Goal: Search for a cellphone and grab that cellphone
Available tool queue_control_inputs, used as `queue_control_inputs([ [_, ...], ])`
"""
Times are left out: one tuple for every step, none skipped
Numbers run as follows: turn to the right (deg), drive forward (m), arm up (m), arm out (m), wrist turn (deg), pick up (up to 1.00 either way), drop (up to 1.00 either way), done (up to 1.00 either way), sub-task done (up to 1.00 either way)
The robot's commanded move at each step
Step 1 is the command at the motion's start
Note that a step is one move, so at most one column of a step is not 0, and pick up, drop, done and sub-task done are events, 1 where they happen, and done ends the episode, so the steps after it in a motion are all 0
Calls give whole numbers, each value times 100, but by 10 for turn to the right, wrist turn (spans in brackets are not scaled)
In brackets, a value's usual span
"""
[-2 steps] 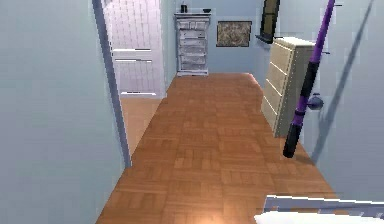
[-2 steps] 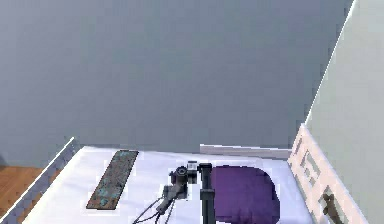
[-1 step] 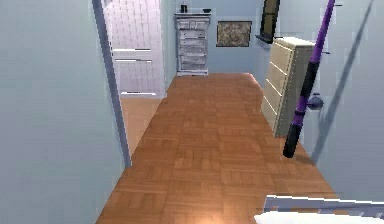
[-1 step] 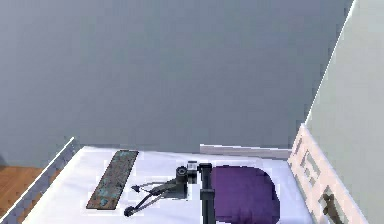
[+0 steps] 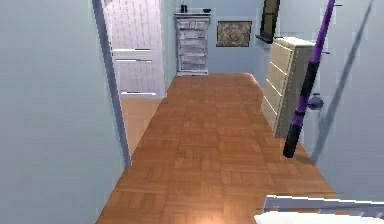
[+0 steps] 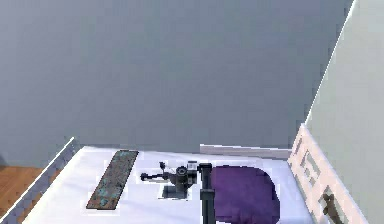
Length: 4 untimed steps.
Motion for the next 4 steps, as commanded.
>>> queue_control_inputs([
  [0, 0, 0, 0, 450, 0, 0, 0, 0],
  [0, 0, 0, 0, 30, 0, 0, 0, 0],
  [0, 0, -30, 0, 0, 0, 0, 0, 0],
  [0, 0, 0, 0, 0, 100, 0, 0, 0],
])
